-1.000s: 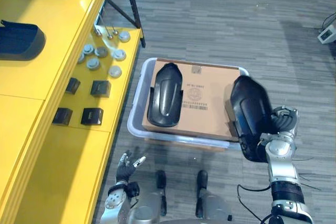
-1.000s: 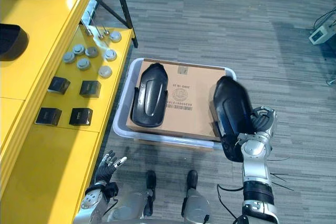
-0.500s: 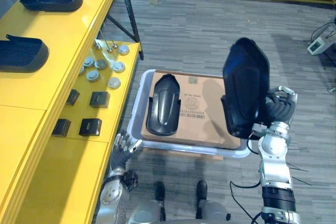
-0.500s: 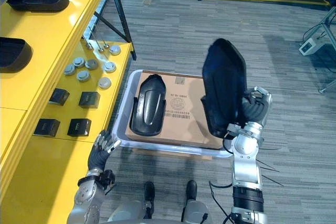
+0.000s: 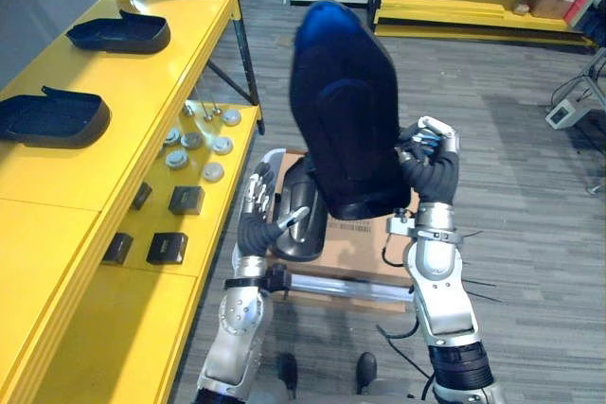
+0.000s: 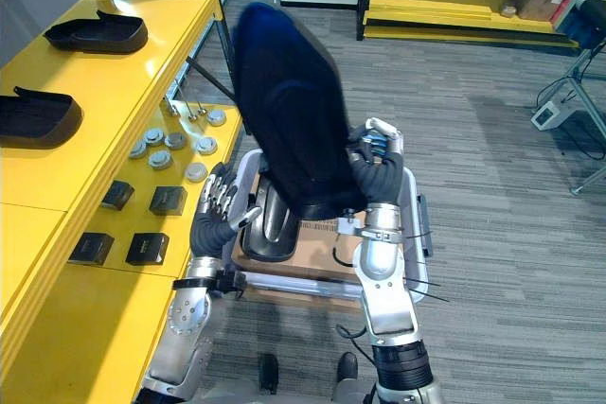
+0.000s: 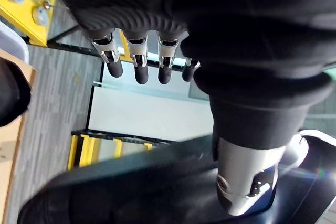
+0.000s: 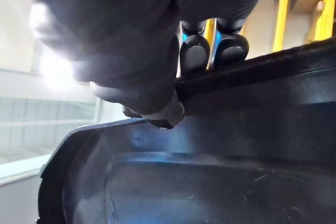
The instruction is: Walk over and take plastic housings, then place them on the shelf
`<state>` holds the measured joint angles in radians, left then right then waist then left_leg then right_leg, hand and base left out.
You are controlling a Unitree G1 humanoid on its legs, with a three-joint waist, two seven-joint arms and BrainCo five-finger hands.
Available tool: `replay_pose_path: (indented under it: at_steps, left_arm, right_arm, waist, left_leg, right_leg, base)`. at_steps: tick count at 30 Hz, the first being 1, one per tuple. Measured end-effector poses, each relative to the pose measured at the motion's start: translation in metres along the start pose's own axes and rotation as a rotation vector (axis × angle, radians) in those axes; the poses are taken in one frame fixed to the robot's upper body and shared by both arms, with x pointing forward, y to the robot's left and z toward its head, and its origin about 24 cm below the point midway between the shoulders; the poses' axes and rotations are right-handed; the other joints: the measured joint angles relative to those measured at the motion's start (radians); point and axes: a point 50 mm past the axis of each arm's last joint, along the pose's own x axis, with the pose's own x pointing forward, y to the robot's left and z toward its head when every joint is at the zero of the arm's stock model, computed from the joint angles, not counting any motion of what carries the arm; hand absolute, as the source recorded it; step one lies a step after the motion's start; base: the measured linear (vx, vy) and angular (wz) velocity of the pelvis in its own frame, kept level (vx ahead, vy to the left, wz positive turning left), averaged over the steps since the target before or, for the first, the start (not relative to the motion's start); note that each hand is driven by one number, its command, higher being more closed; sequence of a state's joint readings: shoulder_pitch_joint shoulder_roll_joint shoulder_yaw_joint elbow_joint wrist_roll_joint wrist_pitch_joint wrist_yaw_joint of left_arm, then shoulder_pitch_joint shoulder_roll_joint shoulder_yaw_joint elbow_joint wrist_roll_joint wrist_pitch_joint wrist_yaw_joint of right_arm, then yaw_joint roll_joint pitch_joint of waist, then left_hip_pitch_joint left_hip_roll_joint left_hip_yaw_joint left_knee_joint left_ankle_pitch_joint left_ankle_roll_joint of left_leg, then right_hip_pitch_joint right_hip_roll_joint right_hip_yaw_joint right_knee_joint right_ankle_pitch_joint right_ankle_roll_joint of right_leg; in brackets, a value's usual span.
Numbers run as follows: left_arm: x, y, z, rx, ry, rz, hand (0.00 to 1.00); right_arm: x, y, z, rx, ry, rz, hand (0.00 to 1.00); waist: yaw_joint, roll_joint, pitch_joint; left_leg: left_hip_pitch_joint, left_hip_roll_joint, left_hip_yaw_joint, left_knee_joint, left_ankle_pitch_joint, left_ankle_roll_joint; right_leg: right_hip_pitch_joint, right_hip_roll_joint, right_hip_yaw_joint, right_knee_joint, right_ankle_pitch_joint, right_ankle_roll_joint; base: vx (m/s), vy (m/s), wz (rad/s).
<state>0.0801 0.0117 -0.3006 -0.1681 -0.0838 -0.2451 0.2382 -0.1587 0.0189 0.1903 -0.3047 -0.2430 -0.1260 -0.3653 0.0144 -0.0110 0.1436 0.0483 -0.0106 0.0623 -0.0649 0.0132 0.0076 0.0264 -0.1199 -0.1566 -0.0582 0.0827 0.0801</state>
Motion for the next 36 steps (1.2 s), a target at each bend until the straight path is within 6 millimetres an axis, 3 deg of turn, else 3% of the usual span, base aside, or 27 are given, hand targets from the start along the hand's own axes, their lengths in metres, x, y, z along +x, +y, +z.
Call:
replay_pose_path:
  at_steps: [4, 10, 11, 18, 19, 30, 36]
  left_arm:
    - [0.008, -0.01, 0.006, 0.003, -0.037, -0.015, 0.0]
    - [0.011, -0.01, 0.004, 0.043, -0.035, 0.06, 0.0]
    - [0.013, -0.01, 0.005, 0.045, -0.038, 0.065, 1.0]
    - [0.017, -0.008, 0.008, 0.054, -0.055, 0.109, 1.0]
    - [0.017, -0.008, 0.008, 0.053, -0.054, 0.11, 1.0]
    - [0.017, -0.004, 0.006, 0.068, -0.039, 0.115, 1.0]
    - [0.018, 0.003, 0.006, 0.052, -0.026, 0.096, 1.0]
  right_arm:
    - [-0.004, 0.022, 0.008, 0.091, -0.016, 0.075, 1.0]
    - [-0.008, 0.033, 0.012, 0.172, -0.008, 0.123, 1.0]
    - [-0.009, 0.034, 0.012, 0.177, -0.007, 0.124, 1.0]
    - [-0.01, 0.037, 0.013, 0.214, 0.006, 0.139, 1.0]
    - [-0.01, 0.037, 0.013, 0.215, 0.007, 0.14, 0.0]
    - [-0.013, 0.036, 0.011, 0.279, 0.007, 0.187, 0.0]
    - [-0.01, 0.024, 0.012, 0.232, -0.032, 0.262, 0.0]
  waist:
    - [0.0, -0.001, -0.018]
    - [-0.002, -0.004, -0.038]
    - [-0.002, -0.004, -0.038]
    - [-0.005, -0.007, -0.066]
    - [-0.005, -0.008, -0.067]
    - [-0.005, -0.016, -0.101]
    - [-0.003, -0.017, -0.102]
  left_leg:
    - [0.014, -0.001, 0.012, -0.009, 0.0, 0.0]
    - [0.03, -0.006, 0.026, -0.028, 0.004, 0.0]
    - [0.03, -0.006, 0.026, -0.029, 0.004, 0.0]
    - [0.034, -0.006, 0.036, -0.029, 0.007, 0.005]
    - [0.034, -0.007, 0.037, -0.029, 0.007, 0.005]
    - [0.036, -0.007, 0.045, -0.029, 0.007, 0.005]
    - [0.044, -0.007, 0.048, -0.033, 0.008, 0.006]
  right_leg:
    - [0.004, -0.001, 0.012, 0.0, -0.001, 0.001]
    - [0.003, -0.004, 0.026, 0.002, -0.003, 0.005]
    - [0.003, -0.004, 0.026, 0.002, -0.003, 0.005]
    - [0.001, -0.003, 0.034, 0.002, -0.003, 0.005]
    - [0.001, -0.003, 0.035, 0.002, -0.003, 0.005]
    - [-0.001, -0.003, 0.044, 0.002, -0.003, 0.004]
    - [0.005, -0.003, 0.047, 0.004, -0.004, 0.004]
  base:
    - [-0.02, -0.001, -0.08]
    - [-0.01, 0.001, -0.07]
    - [0.0, 0.0, 0.0]
    - [0.0, -0.003, -0.02]
    - [-0.02, -0.007, -0.05]
    - [-0.02, -0.005, -0.01]
    - [-0.02, -0.006, -0.01]
